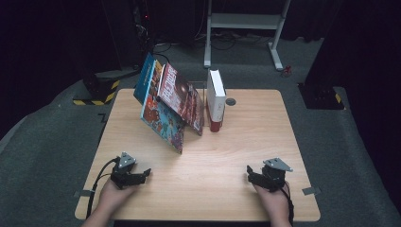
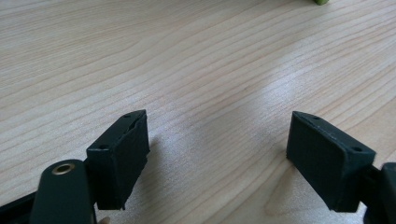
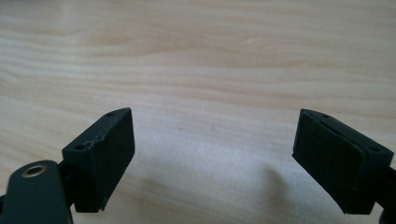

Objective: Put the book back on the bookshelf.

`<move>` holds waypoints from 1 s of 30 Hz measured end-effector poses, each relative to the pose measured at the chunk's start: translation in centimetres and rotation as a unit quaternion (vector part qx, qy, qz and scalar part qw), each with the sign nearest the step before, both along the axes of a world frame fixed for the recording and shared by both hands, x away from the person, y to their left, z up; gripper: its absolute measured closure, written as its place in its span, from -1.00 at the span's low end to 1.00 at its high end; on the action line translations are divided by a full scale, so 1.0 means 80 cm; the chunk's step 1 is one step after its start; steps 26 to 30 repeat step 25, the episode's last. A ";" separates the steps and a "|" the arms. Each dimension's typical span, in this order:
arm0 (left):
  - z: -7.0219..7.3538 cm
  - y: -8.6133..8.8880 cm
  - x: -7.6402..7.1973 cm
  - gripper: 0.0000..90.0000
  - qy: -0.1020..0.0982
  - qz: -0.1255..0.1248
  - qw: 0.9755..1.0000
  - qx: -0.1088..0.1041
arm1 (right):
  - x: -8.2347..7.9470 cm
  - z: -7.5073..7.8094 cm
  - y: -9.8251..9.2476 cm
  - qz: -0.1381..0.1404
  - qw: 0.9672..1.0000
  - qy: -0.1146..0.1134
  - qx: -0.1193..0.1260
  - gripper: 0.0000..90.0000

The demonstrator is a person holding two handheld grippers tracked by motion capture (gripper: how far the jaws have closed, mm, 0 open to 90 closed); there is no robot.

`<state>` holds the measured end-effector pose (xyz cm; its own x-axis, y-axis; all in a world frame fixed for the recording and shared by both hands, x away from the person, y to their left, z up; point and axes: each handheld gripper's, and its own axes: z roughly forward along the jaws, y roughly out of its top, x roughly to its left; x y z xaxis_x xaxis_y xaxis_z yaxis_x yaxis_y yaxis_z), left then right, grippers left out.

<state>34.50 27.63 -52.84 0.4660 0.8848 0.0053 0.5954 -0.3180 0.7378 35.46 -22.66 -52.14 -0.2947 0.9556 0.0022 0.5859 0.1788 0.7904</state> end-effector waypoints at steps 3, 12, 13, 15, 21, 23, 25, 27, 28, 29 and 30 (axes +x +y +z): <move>0.000 0.000 0.000 -0.53 0.000 0.002 1.000 0.000 | 0.002 -0.002 0.000 0.008 0.999 0.031 -0.002 -0.72; 0.000 0.000 -0.002 -0.54 0.000 0.006 1.000 -0.001 | 0.002 -0.005 0.015 0.036 0.997 0.058 -0.029 -0.73; 0.000 0.000 -0.002 -0.54 0.000 0.006 1.000 -0.001 | 0.001 -0.005 0.016 0.034 0.997 0.057 -0.030 -0.74; -0.001 0.000 -0.002 -0.54 -0.001 0.006 1.000 -0.002 | 0.001 -0.005 0.017 0.032 0.997 0.057 -0.030 -0.74; -0.001 0.000 -0.002 -0.54 -0.001 0.006 1.000 -0.002 | -0.002 -0.005 0.018 0.031 0.997 0.060 -0.029 -0.79; -0.001 0.000 -0.002 -0.54 -0.001 0.006 1.000 -0.002 | -0.002 -0.005 0.018 0.025 0.997 0.060 -0.030 -0.79; -0.001 0.000 -0.002 -0.54 -0.001 0.006 1.000 -0.002 | -0.002 -0.005 0.018 0.024 0.997 0.060 -0.030 -0.79; -0.001 0.000 -0.002 -0.54 -0.001 0.006 1.000 -0.002 | -0.002 -0.005 0.018 0.024 0.997 0.060 -0.030 -0.79; -0.001 0.000 -0.002 -0.54 -0.001 0.006 1.000 -0.002 | -0.002 -0.005 0.018 0.024 0.997 0.060 -0.030 -0.79; -0.001 0.000 -0.002 -0.54 -0.001 0.006 1.000 -0.002 | -0.002 -0.005 0.018 0.024 0.997 0.060 -0.030 -0.79; -0.001 0.000 -0.002 -0.54 -0.001 0.006 1.000 -0.002 | -0.002 -0.005 0.018 0.024 0.997 0.060 -0.030 -0.79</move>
